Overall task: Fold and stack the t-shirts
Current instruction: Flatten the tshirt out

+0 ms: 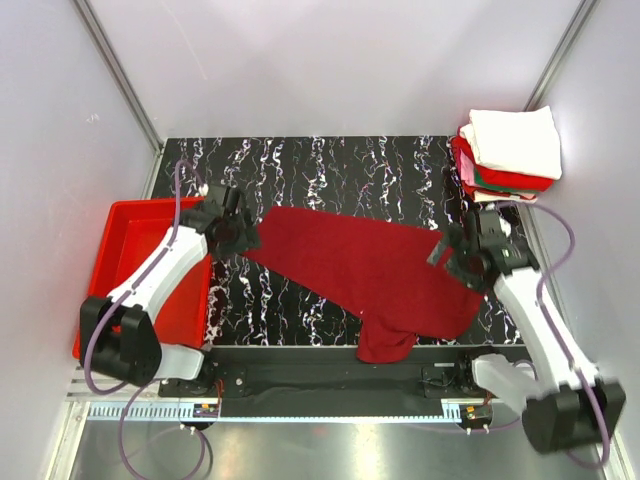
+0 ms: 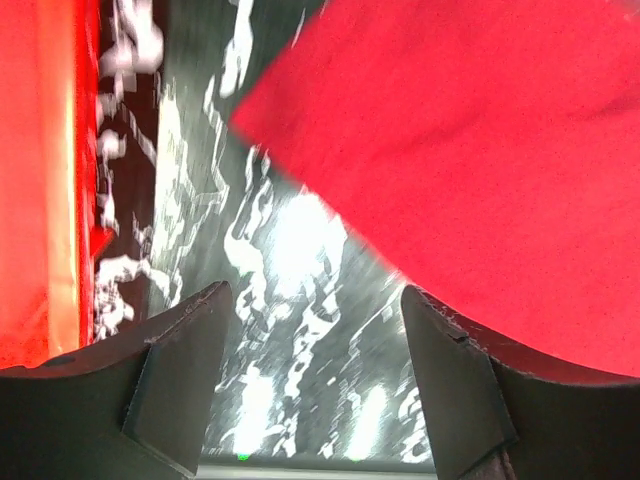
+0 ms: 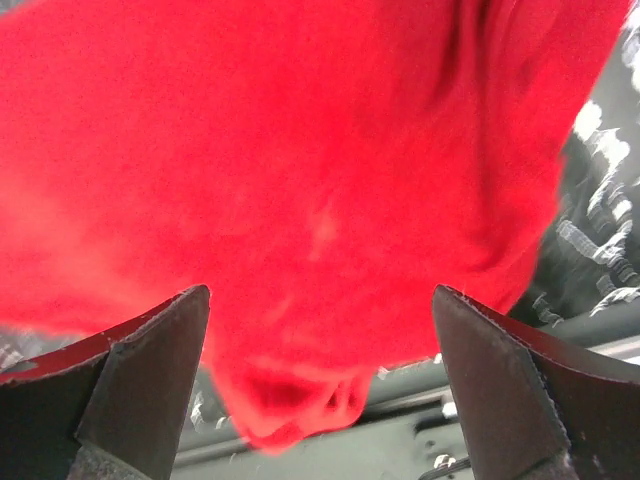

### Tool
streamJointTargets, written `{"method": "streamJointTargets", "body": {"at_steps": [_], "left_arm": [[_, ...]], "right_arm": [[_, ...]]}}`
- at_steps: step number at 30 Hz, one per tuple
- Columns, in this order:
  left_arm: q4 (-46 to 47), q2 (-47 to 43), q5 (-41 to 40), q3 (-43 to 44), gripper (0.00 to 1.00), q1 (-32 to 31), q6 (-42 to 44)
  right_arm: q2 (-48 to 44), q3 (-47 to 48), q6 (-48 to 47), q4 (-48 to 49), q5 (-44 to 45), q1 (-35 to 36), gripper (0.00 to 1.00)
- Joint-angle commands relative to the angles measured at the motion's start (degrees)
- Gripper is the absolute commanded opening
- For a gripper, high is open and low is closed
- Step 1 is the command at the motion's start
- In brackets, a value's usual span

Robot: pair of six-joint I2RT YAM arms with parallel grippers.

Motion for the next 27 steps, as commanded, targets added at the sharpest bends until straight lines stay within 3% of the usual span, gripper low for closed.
{"method": "streamJointTargets", "body": {"at_steps": [1,2,4,7,8,11,15,18,27], "left_arm": [[3.64,-5.20,2.18,-4.23,0.75,0.04,0.54],[4.25,-5.46,2.09,-5.56,0.75,0.04,0.54],[6.01,-5.38,2.27,-8.89,0.75,0.04,0.19],[8.82,-4.33,2.53,-11.37,0.75,0.12,-0.16],[9.26,-3.71,2.44,-11.90,0.75,0.12,-0.08],[10.50,-0.64,1.92,-11.38,0.74,0.12,-0.25],[10.76,3.66,-0.81,-10.14,0.71,0.21,-2.97],[12.86,6.91,-1.60,-9.01,0.71,0.65,-4.11],[15.59,19.66,-2.66,-2.06,0.72,2.06,-5.61]], "right_arm": [[-11.75,-4.33,4.42,-1.55,-8.73,-0.01,0.99],[-13.60,-6.10,5.47,-1.28,-14.41,0.34,1.00],[-18.26,-10.42,9.51,-1.54,-17.10,4.09,1.00],[-22.23,-12.53,17.06,-3.91,-12.99,12.88,1.00],[-22.32,-12.80,18.99,-4.70,-10.02,19.79,1.00],[-17.77,-15.08,25.15,-3.31,-7.10,32.01,1.00],[-2.86,-13.17,35.51,0.39,1.86,49.59,1.00],[4.20,-10.17,35.80,-0.14,4.69,52.55,1.00],[9.22,-11.92,35.27,8.03,1.35,54.39,1.00]]}}
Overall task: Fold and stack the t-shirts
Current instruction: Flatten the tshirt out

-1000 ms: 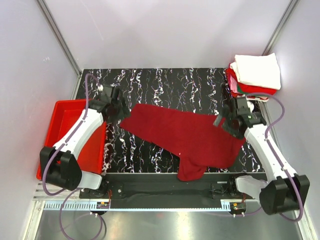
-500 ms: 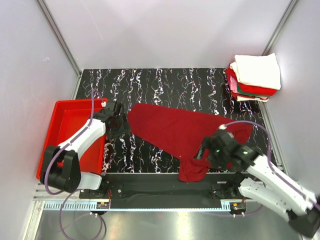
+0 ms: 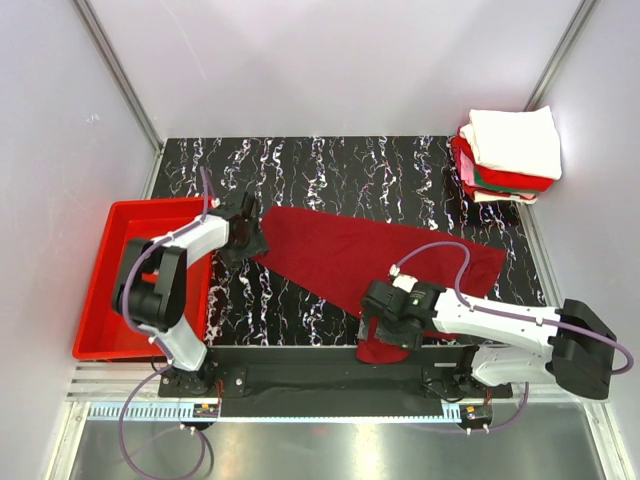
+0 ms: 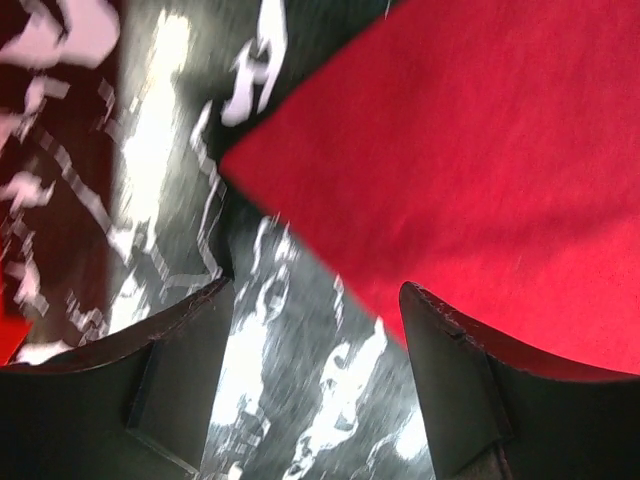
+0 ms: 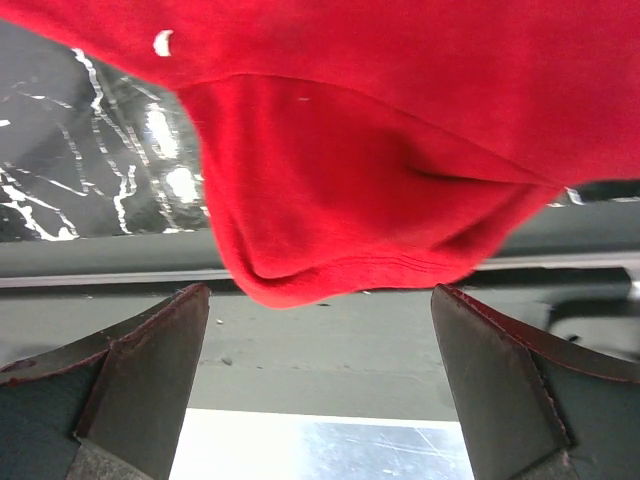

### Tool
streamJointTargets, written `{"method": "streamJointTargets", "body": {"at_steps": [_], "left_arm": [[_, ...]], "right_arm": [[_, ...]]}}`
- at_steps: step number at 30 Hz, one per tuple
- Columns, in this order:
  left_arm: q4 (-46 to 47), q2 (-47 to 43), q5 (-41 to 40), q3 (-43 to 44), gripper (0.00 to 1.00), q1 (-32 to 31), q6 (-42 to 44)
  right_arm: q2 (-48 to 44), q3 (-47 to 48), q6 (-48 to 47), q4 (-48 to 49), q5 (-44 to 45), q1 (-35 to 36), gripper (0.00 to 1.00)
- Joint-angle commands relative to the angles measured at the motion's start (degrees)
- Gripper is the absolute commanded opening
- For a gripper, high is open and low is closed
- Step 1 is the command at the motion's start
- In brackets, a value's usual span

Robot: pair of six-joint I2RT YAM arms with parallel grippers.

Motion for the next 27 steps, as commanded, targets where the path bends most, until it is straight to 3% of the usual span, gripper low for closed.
{"method": "streamJointTargets", "body": {"at_steps": [1,6,10,12,13,14,17,18,21,25,27], "left_arm": [[3.53,3.03,-1.78,3.16,0.72,0.81,-1.22],[4.85,6.47,-0.55,4.05,0.62,1.87,-1.57],[5.82,6.91,-0.11,3.52,0.48,2.04,-1.66],[5.82,7.17,-0.64,3.87,0.39,2.13,-1.48],[5.82,7.35,-0.64,3.87,0.28,2.22,-1.40],[5.91,7.52,-0.73,4.31,0.21,2.31,-1.05],[5.73,8.14,-0.55,4.92,0.00,2.40,-0.17],[5.73,8.23,-0.55,5.28,0.00,2.40,0.10],[5.20,6.92,-0.03,5.11,0.00,2.40,0.54],[1.97,-2.72,0.15,4.22,0.00,2.31,1.50],[-0.41,-7.04,-0.11,4.40,0.00,2.31,2.03]], "right_arm": [[2.26,0.95,2.35,3.93,1.68,2.18,1.00],[7.52,0.78,2.53,6.03,0.36,2.89,1.00],[10.52,0.69,2.18,7.70,0.01,3.15,0.95],[12.98,0.78,1.57,9.37,-0.87,3.06,0.84],[13.94,0.69,1.30,9.99,-1.04,3.15,0.78],[15.69,1.04,0.87,10.69,-1.39,3.15,0.62],[18.69,1.83,-0.36,11.40,-1.57,3.06,0.38],[19.14,2.44,-0.63,11.23,-1.66,3.06,0.26],[17.83,3.06,-0.81,9.74,-0.43,3.07,0.00],[7.13,4.55,1.30,0.27,6.04,3.15,0.00],[-1.49,8.58,3.23,-10.88,9.66,3.15,0.00]]}}
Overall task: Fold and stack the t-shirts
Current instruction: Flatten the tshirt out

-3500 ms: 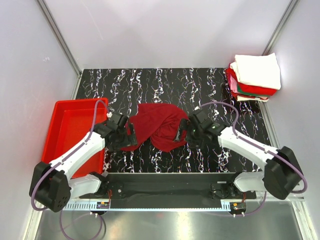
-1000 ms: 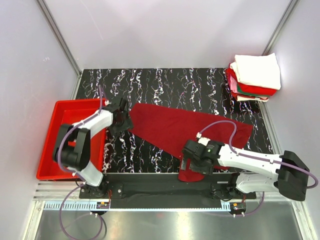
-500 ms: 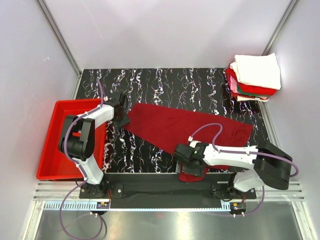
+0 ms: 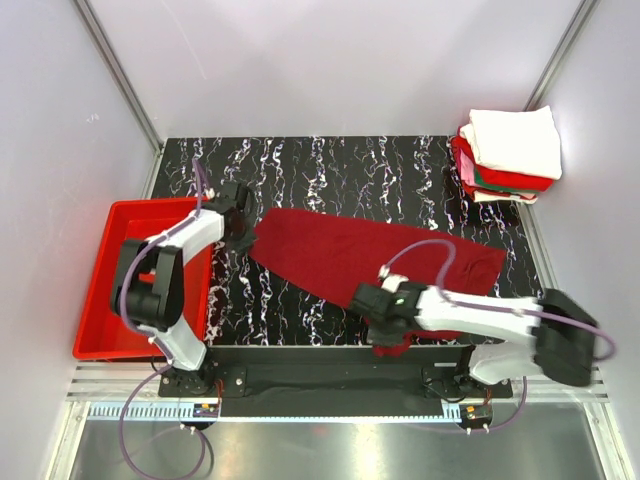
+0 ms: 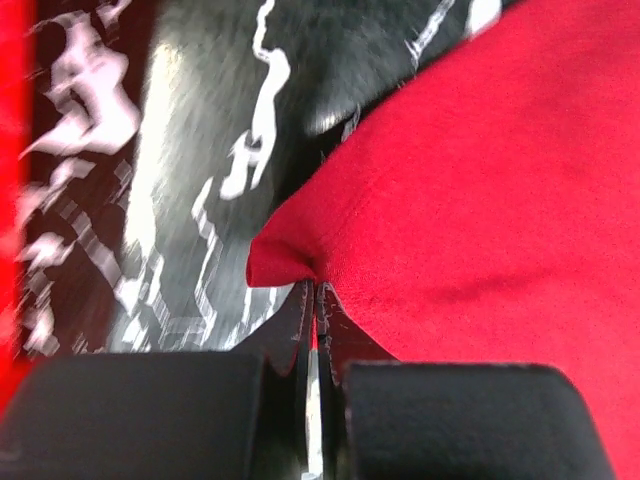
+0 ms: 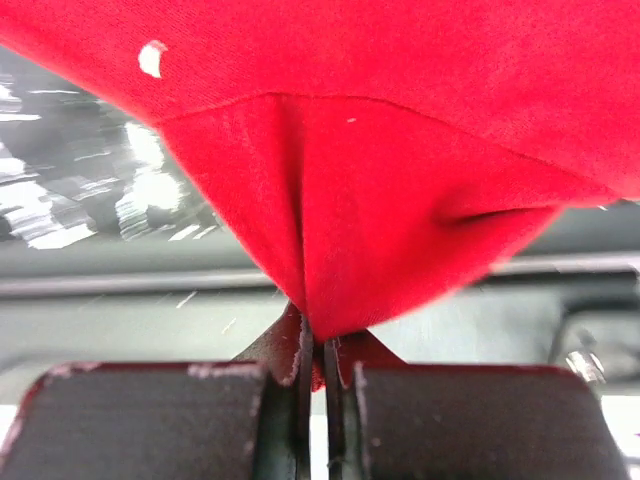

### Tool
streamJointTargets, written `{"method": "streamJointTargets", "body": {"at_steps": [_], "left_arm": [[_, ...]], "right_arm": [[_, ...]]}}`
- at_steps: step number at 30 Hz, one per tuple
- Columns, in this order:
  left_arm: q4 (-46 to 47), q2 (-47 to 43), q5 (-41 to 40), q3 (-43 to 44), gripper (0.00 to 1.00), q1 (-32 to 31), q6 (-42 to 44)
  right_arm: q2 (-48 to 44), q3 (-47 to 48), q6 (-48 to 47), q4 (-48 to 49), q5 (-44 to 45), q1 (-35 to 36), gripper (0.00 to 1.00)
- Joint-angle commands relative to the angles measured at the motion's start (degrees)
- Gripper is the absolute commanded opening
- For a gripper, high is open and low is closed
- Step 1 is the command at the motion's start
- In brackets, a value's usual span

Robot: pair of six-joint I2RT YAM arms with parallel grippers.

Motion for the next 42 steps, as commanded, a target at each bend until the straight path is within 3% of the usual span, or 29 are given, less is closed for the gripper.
{"method": "streamJointTargets", "body": {"at_steps": [1,7,11,17,21,24,27,30,34,36,37,39,40,42], "left_arm": [[-4.45,-12.55,-0.20,1.23,0.00,0.14,2.25],[-14.04,-27.94,1.20,5.62,0.00,0.14,4.71],[-19.15,-34.99,2.96,11.41,0.00,0.14,6.38],[-24.43,-42.73,7.87,23.19,0.00,0.14,9.11],[-26.88,-46.87,8.94,31.35,0.00,0.14,10.34],[-28.12,-49.07,10.00,36.02,0.00,0.14,11.74],[-28.82,-49.77,10.26,42.09,0.00,0.14,12.89],[-31.27,-47.50,7.81,47.45,0.00,0.14,12.98],[-34.45,-40.39,2.80,50.02,0.00,0.14,11.84],[-34.45,-37.83,1.13,49.49,0.00,0.14,11.48],[-33.32,-35.38,1.03,49.05,0.00,0.06,11.22],[-31.82,-32.56,0.68,46.95,0.00,0.23,11.22],[-29.99,-29.94,0.33,46.07,0.00,0.23,10.96],[-27.61,-26.94,-0.81,44.66,0.00,0.58,11.04]], "right_arm": [[-16.40,10.04,4.34,-21.18,12.83,0.07,0.00],[-30.32,27.98,5.51,-41.35,25.41,0.07,0.00],[-34.20,45.63,-5.89,-42.53,28.77,0.16,0.00],[-34.56,62.95,-29.96,-35.85,21.14,-0.02,0.00],[-35.34,70.28,-37.21,-33.57,11.23,0.07,0.00],[-39.29,69.50,-41.16,-26.38,3.85,0.07,0.00],[-44.04,66.34,-43.63,-17.41,4.15,0.16,0.00],[-44.14,66.07,-46.61,-15.46,16.61,0.51,0.00],[-36.42,65.81,-52.83,-17.74,43.99,2.26,0.00],[-31.06,62.48,-55.83,-16.08,52.11,5.06,0.00],[-29.56,60.99,-61.42,-11.37,57.55,5.69,0.00],[-27.18,53.62,-71.78,-1.28,59.79,5.78,0.00],[-27.35,47.50,-81.85,10.18,56.93,5.70,0.00],[-28.13,41.93,-89.04,19.83,52.09,5.35,0.00]]}}
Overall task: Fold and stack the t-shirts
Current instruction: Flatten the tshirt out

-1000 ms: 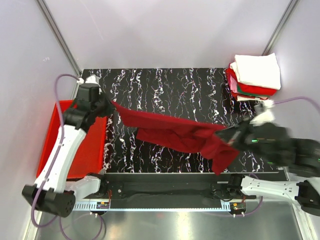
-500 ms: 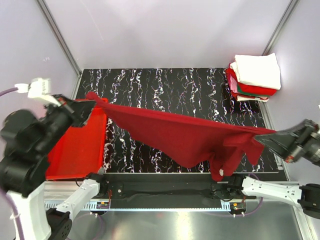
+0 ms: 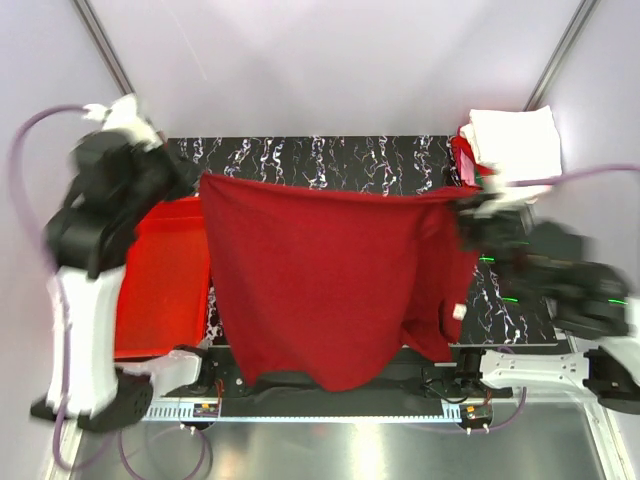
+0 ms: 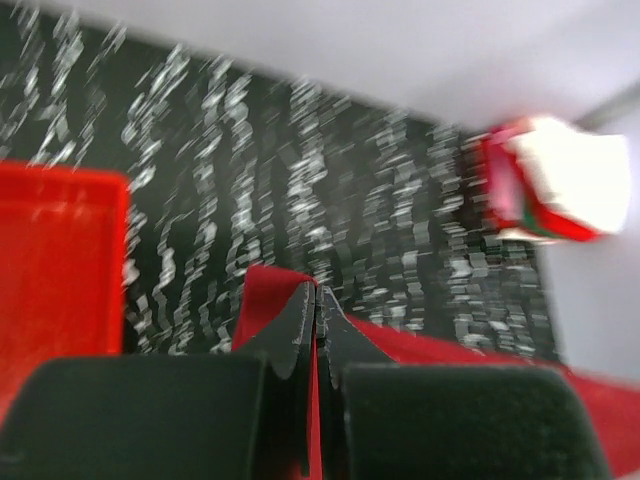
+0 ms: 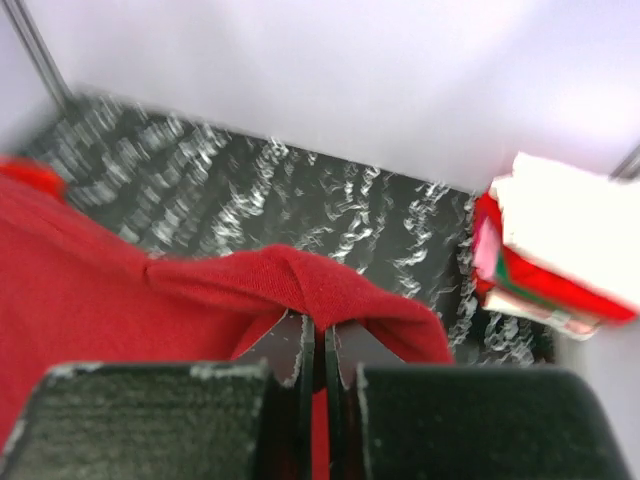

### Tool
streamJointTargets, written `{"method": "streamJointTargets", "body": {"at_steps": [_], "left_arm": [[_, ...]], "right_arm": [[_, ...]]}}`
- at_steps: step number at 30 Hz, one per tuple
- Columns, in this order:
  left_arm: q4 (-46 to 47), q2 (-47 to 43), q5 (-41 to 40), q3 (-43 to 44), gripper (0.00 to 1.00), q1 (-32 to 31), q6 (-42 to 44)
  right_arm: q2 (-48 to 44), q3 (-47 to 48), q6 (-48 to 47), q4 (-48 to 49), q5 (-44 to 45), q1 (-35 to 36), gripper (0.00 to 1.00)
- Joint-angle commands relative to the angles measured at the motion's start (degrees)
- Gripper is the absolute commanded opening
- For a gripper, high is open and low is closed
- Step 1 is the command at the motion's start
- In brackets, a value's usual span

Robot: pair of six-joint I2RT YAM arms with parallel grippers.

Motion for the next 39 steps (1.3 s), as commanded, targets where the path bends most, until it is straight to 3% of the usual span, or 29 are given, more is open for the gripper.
{"method": "streamJointTargets", "body": {"at_steps": [1,4,5,7,8,9,10,11,12,13,15,17,18,19,24,28,34,37,39], "left_arm": [[5.19,9.10,-6.26,-2.45,0.00,1.91,1.08],[4.68,20.16,-6.43,0.96,0.00,4.19,0.20],[4.59,23.09,-6.78,1.76,0.00,4.64,0.02],[6.68,31.15,-8.01,2.38,0.00,5.87,-0.41],[7.22,34.16,-6.97,4.47,0.00,6.49,-0.77],[6.79,40.98,-6.78,6.49,0.01,7.01,-1.21],[5.65,44.87,-6.78,9.04,0.10,8.15,-2.34],[4.42,48.66,-6.00,16.02,0.30,8.60,-2.70],[2.32,56.18,-5.47,20.27,0.48,8.95,-2.88],[-4.92,59.56,-5.90,25.79,0.68,9.48,-4.36],[-8.85,61.61,-5.73,30.06,0.77,9.39,-5.16],[-4.06,56.81,-5.90,23.08,0.87,8.52,-5.08],[2.58,50.17,-5.47,12.42,0.91,8.25,-4.99],[5.09,47.14,-5.12,8.40,0.96,7.90,-4.81],[13.43,35.62,-5.03,-10.04,0.96,4.49,-3.59],[21.54,34.62,-1.96,-15.63,0.94,-0.53,-1.56],[25.50,44.46,4.02,-11.95,0.91,-8.00,-0.33],[25.25,52.18,6.57,-5.20,0.91,-10.73,0.63],[20.79,59.83,6.76,4.28,0.91,-12.74,1.77]], "right_arm": [[-0.27,-8.45,-23.44,25.21,-0.41,-1.56,0.00],[-0.54,-15.48,-26.01,30.92,-18.83,-10.41,0.00],[1.81,-19.33,-25.06,31.49,-23.36,-20.98,0.00],[7.95,-18.85,-17.81,27.74,-35.72,-33.84,0.00],[17.82,-14.84,-14.37,26.06,-37.62,-44.62,0.00],[24.10,-10.88,-9.81,23.61,-40.69,-50.82,0.00],[38.60,2.12,-1.67,13.14,-43.59,-55.32,0.15],[45.97,10.26,1.28,6.42,-45.62,-59.80,0.70],[52.40,17.47,2.62,0.96,-47.64,-60.10,0.99],[61.42,28.42,3.15,-6.40,-47.75,-59.85,1.00],[65.11,33.35,3.42,-8.67,-49.50,-58.71,1.00],[63.64,31.62,4.99,-6.92,-51.09,-58.52,1.00],[62.41,29.78,5.61,-5.87,-51.52,-58.53,0.99],[59.00,24.89,6.66,-3.42,-51.53,-58.44,1.00],[47.38,9.57,11.05,2.30,-50.73,-58.53,1.00],[38.51,-4.47,17.38,5.82,-53.29,-58.53,1.00],[42.51,-9.44,21.35,8.56,-58.03,-58.44,1.00],[46.57,-7.68,21.18,7.15,-59.08,-58.53,1.00],[47.54,-8.29,20.91,7.67,-59.96,-58.53,1.00]]}}
